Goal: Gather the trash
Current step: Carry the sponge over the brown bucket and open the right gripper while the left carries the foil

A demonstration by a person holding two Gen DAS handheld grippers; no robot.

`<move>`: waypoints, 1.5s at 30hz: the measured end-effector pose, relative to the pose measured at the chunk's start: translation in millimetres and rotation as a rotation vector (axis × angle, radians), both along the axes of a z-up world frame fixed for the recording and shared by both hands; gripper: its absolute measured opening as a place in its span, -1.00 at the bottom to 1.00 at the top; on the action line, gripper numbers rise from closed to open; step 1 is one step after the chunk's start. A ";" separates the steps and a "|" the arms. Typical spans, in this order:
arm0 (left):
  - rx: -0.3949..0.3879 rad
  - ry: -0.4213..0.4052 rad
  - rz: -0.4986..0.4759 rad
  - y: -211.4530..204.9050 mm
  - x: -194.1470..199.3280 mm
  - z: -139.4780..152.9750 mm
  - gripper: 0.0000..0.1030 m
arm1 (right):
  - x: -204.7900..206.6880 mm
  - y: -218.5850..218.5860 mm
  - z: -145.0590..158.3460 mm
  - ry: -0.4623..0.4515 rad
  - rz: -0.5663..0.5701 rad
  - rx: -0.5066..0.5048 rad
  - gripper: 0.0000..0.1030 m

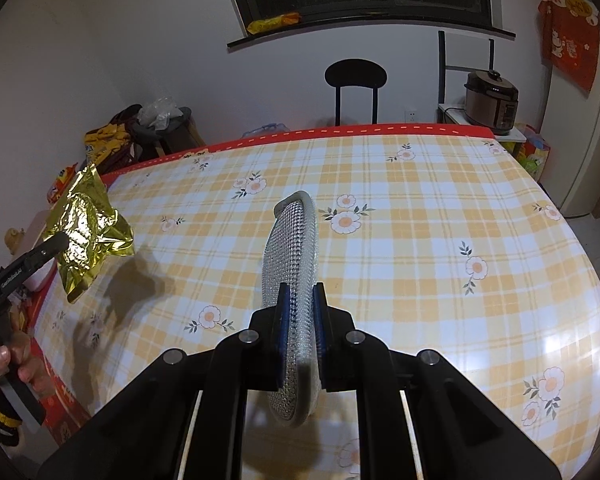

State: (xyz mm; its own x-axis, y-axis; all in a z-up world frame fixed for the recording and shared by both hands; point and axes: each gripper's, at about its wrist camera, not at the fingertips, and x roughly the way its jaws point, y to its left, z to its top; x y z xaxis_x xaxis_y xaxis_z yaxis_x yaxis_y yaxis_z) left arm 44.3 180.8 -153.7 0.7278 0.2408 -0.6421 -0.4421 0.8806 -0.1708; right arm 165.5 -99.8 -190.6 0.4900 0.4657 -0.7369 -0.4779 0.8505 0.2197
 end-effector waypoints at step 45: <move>-0.047 -0.041 -0.660 -487.7 158.5 26.0 -0.28 | 28.5 -544.6 46.5 -0.153 -0.710 -0.012 0.90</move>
